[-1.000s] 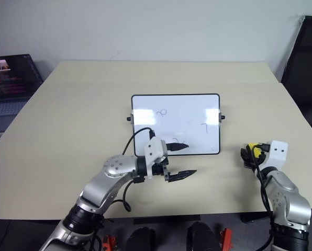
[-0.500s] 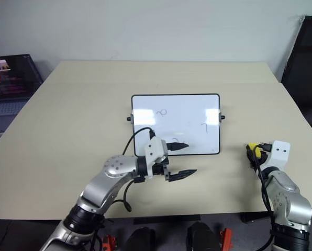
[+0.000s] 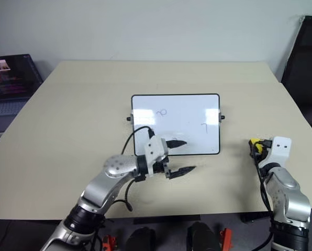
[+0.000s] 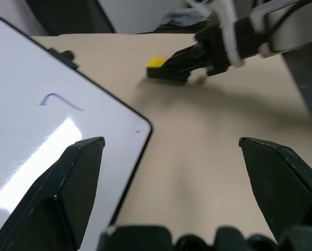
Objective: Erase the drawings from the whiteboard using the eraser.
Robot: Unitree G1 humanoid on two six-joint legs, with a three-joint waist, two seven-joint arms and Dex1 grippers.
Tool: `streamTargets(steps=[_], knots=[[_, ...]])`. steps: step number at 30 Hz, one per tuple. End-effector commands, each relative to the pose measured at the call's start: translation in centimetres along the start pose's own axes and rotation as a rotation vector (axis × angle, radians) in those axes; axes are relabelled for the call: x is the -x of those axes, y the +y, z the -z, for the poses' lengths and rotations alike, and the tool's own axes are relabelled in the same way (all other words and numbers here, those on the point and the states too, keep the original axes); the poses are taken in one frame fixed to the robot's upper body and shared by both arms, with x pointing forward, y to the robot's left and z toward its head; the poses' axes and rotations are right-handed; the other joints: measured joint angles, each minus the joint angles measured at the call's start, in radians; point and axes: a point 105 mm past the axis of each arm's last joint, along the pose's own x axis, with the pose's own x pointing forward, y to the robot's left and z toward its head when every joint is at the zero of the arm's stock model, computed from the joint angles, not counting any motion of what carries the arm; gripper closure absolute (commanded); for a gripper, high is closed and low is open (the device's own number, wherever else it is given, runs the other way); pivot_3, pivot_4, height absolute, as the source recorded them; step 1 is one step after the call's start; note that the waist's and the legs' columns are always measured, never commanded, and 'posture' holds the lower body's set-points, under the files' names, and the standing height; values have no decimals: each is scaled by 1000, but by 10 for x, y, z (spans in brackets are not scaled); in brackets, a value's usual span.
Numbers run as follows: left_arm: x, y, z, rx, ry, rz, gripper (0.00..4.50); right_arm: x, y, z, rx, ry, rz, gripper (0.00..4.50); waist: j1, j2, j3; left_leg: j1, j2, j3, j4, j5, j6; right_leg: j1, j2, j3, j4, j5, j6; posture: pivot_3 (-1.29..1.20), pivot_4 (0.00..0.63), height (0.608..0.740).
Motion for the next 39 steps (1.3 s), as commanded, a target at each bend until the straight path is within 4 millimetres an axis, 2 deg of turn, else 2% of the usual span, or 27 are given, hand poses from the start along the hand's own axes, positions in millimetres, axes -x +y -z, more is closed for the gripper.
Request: streamTargets(steps=[1,7,10,14,21,31,36,39], knots=[[3,19,-7,-81,-20,-121,0,5,25,-28,55,-152,-75,3380,0,0,0,0,0,0,0,0,0,0,0,0,0,0,0,0,150,740],[0,30,-2,-106,-1,-190,0,6,62,-45,77,-278,-186,3380,3,0,0,-1,0,0,0,0,0,0,0,0,0,0,0,0,150,740],[-2,35,-4,-101,-12,-214,0,2,89,-53,82,-328,-259,3380,1,0,0,-1,0,0,0,0,0,0,0,0,0,0,0,0,150,740],[-3,38,-3,-108,-12,-212,0,-6,108,-59,84,-359,-308,3380,2,0,0,-1,0,-1,0,0,0,0,0,-1,1,0,0,0,150,740],[-3,43,-5,-118,-15,-222,0,-19,122,-69,99,-390,-339,3380,4,0,0,-2,0,0,0,0,0,-1,0,-1,-1,0,0,0,150,740],[-2,42,-6,-116,-17,-240,0,-25,139,-61,138,-363,-388,3380,3,0,0,-2,0,-1,0,0,0,-1,0,-1,0,0,0,0,150,740],[0,44,-6,-118,-18,-255,0,-29,142,-47,180,-292,-398,3380,3,0,0,-2,0,-1,0,0,0,-1,0,-1,0,0,0,0,150,740],[1,44,-6,-119,-19,-260,0,-30,139,-25,224,-172,-396,3380,2,0,0,-2,0,-1,1,0,0,-1,0,-1,1,0,0,0,150,740]])
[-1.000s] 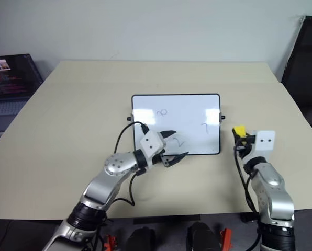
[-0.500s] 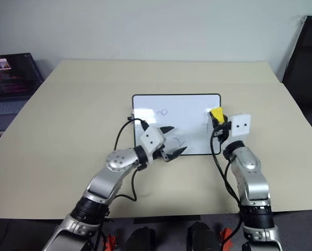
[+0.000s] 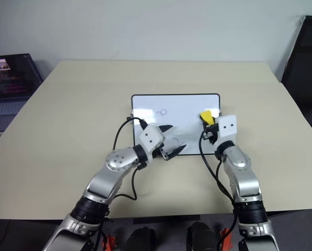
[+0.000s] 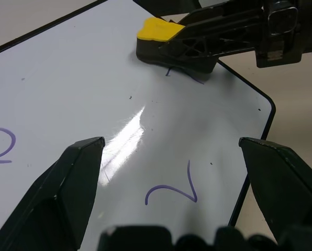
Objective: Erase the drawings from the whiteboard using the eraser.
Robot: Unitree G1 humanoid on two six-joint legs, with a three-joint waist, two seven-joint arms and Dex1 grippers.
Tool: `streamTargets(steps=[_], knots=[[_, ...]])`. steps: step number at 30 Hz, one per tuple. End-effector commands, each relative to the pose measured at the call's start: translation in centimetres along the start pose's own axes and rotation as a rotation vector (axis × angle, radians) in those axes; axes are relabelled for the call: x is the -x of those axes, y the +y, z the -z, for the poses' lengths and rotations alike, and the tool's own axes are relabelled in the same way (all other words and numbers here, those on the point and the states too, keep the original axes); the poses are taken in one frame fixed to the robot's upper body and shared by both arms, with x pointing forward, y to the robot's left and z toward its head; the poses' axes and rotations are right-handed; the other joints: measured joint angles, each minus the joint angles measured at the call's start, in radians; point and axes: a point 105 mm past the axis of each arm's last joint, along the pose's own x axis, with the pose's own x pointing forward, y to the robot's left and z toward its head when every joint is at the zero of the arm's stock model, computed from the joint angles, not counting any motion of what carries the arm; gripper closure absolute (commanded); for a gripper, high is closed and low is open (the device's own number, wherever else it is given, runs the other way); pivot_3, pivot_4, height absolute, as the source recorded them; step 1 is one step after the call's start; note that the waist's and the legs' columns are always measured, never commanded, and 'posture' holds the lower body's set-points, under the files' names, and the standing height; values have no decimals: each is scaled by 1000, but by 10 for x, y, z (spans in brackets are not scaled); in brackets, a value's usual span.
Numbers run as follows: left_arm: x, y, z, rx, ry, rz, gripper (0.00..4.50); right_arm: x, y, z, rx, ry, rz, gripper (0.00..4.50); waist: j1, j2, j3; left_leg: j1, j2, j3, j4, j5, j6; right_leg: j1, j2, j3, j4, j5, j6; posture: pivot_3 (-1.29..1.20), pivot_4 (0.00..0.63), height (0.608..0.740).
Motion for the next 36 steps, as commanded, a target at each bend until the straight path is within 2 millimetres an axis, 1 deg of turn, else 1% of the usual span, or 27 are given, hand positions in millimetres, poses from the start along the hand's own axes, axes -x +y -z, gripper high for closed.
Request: streamTargets(steps=[1,3,6,10,18,21,23,24,27,30,33,36], knots=[[3,5,-17,-32,-59,-32,0,6,4,20,36,125,-36,3380,0,0,0,0,0,0,0,0,0,0,0,0,0,0,0,0,150,740],[3,6,-17,-32,-61,-36,0,15,5,27,44,163,-54,3380,0,0,-1,2,0,0,0,0,0,1,0,0,0,0,0,0,150,740],[4,7,-19,-33,-74,-49,0,29,1,38,52,214,-46,3380,0,0,-1,2,0,0,1,0,0,2,0,0,1,0,0,0,150,740],[5,7,-20,-31,-75,-53,0,38,-5,36,49,220,-26,3380,0,-1,-1,2,0,0,2,0,0,2,0,0,1,1,1,0,150,740],[2,5,-19,-26,-77,-47,0,52,-14,37,40,255,4,3380,1,-1,-1,2,0,0,2,1,0,2,0,1,0,2,2,0,150,740],[2,5,-18,-23,-74,-47,0,53,-15,31,42,236,7,3380,1,-1,-1,2,-1,0,2,1,0,2,0,0,0,2,2,0,150,740],[4,5,-17,-21,-73,-51,0,51,-13,22,27,191,0,3380,1,-1,-1,2,-1,0,2,1,0,2,0,0,0,2,2,0,150,740],[8,3,-17,-20,-73,-64,0,48,-9,12,28,137,-20,3380,0,-1,-1,2,-1,0,2,1,0,2,0,0,0,2,2,0,150,740],[18,-2,-15,-14,-68,-96,0,43,0,-8,36,38,-64,3380,-3,0,-1,2,0,1,1,1,0,1,0,2,0,2,2,0,150,740],[35,-9,-7,7,-29,-149,0,38,9,-27,43,-66,-117,3380,-5,0,0,1,1,1,0,0,0,0,0,2,-1,1,1,0,150,740],[46,-10,-5,1,-12,-193,0,37,18,-32,61,-109,-171,3380,-1,0,0,1,1,0,-1,0,0,0,0,0,0,1,0,0,150,740],[62,-9,6,1,35,-264,0,33,33,-29,79,-121,-263,3380,0,0,0,1,1,0,0,0,0,0,0,0,0,1,0,0,150,740]])
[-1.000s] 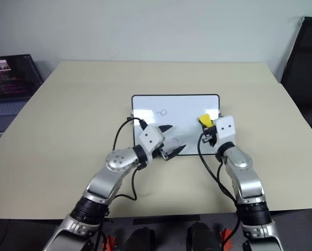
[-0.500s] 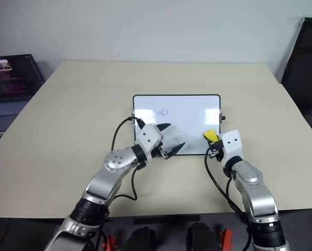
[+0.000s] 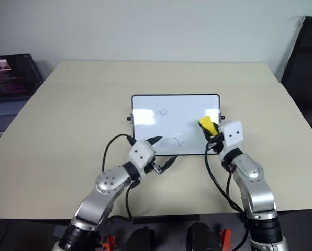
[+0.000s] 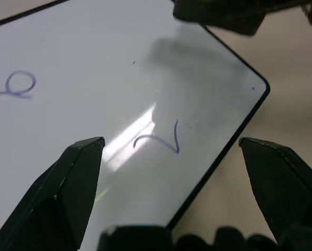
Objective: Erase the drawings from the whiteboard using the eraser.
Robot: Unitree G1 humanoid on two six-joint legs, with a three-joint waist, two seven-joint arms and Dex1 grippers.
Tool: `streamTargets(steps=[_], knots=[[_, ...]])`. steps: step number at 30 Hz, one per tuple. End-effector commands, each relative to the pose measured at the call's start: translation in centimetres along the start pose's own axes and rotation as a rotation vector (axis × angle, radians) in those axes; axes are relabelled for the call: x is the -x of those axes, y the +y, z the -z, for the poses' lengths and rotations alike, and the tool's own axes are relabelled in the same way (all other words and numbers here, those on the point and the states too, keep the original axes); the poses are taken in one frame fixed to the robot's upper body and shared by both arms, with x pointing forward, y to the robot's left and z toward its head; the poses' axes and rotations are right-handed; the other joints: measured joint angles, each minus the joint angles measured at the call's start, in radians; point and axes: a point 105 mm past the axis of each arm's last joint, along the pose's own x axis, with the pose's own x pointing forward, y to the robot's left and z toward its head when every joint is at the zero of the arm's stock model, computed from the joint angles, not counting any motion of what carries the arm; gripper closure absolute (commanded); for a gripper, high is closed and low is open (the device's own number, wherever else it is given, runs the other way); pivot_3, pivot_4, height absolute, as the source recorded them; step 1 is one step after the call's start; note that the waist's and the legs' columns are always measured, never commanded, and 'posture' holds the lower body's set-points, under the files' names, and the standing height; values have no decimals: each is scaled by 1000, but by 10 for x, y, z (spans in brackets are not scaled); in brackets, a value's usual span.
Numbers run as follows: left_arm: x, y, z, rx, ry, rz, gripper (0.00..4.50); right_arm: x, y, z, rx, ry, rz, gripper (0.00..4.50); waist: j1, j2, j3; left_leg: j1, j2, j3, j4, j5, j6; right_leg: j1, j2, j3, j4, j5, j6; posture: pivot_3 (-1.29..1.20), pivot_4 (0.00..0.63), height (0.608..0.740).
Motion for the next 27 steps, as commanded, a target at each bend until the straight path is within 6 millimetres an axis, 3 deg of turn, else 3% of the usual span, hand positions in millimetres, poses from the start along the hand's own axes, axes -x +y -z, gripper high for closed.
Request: streamTargets(steps=[1,7,18,22,27], knots=[[14,12,-4,-36,-4,-96,0,-7,17,-9,38,-64,-105,3380,0,0,0,0,0,0,0,0,0,0,0,0,0,0,0,0,150,740],[21,14,7,21,18,-136,0,-29,40,-4,66,-63,-212,3380,0,0,0,0,-1,0,1,0,0,0,0,0,0,0,0,0,150,740],[15,13,3,32,2,-117,0,-59,81,18,151,41,-340,3380,1,0,0,0,0,0,0,0,0,0,-3,-1,0,0,-1,0,150,740],[13,17,0,28,-1,-117,0,-60,80,30,198,101,-334,3380,1,0,0,0,0,0,0,0,0,0,-3,-1,0,0,-1,0,150,740],[8,18,-4,23,-13,-107,0,-55,55,46,266,195,-263,3380,2,0,0,0,0,0,1,0,0,0,-3,-1,1,0,-1,0,150,740]])
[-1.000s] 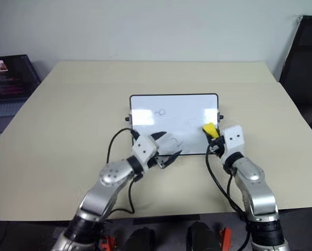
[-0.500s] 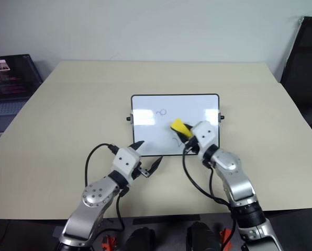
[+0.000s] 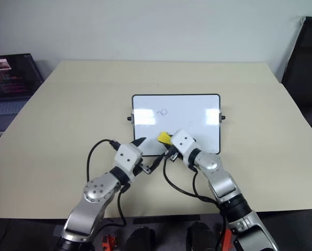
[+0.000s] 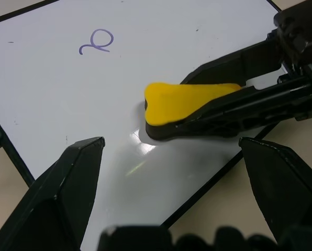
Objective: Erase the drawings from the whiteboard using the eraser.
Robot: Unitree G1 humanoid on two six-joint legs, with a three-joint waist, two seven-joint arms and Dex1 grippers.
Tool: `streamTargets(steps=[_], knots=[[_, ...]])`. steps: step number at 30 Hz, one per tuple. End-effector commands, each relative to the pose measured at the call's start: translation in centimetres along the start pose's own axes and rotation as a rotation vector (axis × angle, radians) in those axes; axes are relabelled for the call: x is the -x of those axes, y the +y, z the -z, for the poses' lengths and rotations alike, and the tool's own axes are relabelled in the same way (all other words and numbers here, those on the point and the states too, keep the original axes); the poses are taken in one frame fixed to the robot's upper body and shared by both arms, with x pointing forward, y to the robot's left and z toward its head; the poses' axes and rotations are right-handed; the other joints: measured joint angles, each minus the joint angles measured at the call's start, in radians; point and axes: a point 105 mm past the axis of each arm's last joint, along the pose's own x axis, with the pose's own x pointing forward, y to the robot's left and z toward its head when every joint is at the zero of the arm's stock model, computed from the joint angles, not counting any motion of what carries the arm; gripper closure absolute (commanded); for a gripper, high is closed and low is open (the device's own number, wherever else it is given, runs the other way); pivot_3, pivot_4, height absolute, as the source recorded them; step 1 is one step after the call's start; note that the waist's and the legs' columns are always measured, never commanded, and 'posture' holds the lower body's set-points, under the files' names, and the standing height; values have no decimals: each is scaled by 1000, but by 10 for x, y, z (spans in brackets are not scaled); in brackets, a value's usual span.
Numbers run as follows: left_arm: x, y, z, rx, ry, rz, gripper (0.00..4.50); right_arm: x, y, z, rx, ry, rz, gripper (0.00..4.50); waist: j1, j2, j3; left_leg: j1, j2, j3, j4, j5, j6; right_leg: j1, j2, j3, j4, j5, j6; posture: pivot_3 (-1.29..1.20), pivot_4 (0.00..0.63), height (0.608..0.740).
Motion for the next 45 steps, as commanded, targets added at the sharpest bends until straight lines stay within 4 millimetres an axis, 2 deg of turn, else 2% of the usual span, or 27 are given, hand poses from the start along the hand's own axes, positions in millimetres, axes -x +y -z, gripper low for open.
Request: streamTargets(steps=[1,6,15,20,25,29,33,36,41,45], knots=[[-3,0,-13,5,-48,8,0,10,-21,12,27,67,83,3380,2,0,0,1,0,0,0,0,0,1,0,0,0,0,0,0,150,740],[-6,-4,-17,7,-59,25,0,29,-28,28,41,121,103,3380,5,0,0,1,-2,0,1,0,0,2,0,0,0,1,1,0,150,740],[-11,-2,-18,4,-68,32,0,74,-23,61,57,245,86,3380,5,-1,-1,2,-3,0,2,1,1,2,-1,1,0,2,3,0,150,740],[-12,-3,-18,5,-73,35,0,83,-32,64,70,266,107,3380,3,-1,-1,2,-3,0,2,1,1,3,-1,1,0,2,4,0,150,740],[-13,-5,-17,9,-79,39,0,79,-43,53,66,222,145,3380,3,-1,-1,2,-4,1,2,1,1,3,-1,2,0,3,5,0,150,740],[-14,-5,-18,7,-85,39,0,75,-48,31,15,102,180,3380,3,-1,-1,2,-4,1,2,2,2,2,-1,3,0,4,6,0,150,740],[-15,-3,-21,5,-98,31,0,71,-51,-1,-11,-87,201,3380,2,-1,0,0,-4,1,1,3,2,1,-1,2,-1,3,5,0,150,740],[-17,9,-22,22,-101,-36,0,67,-52,-17,6,-169,196,3380,2,-1,0,-1,-4,0,0,2,2,0,0,2,-2,3,4,0,150,740],[-22,35,-15,97,-78,-153,0,44,-50,-30,16,-211,174,3380,0,-1,0,-2,-4,0,0,2,1,0,0,1,-1,3,4,0,150,740],[-30,39,-17,107,-85,-155,0,20,-55,-39,29,-238,165,3380,0,-1,0,-1,-4,0,1,2,1,0,0,1,-1,3,4,0,150,740]])
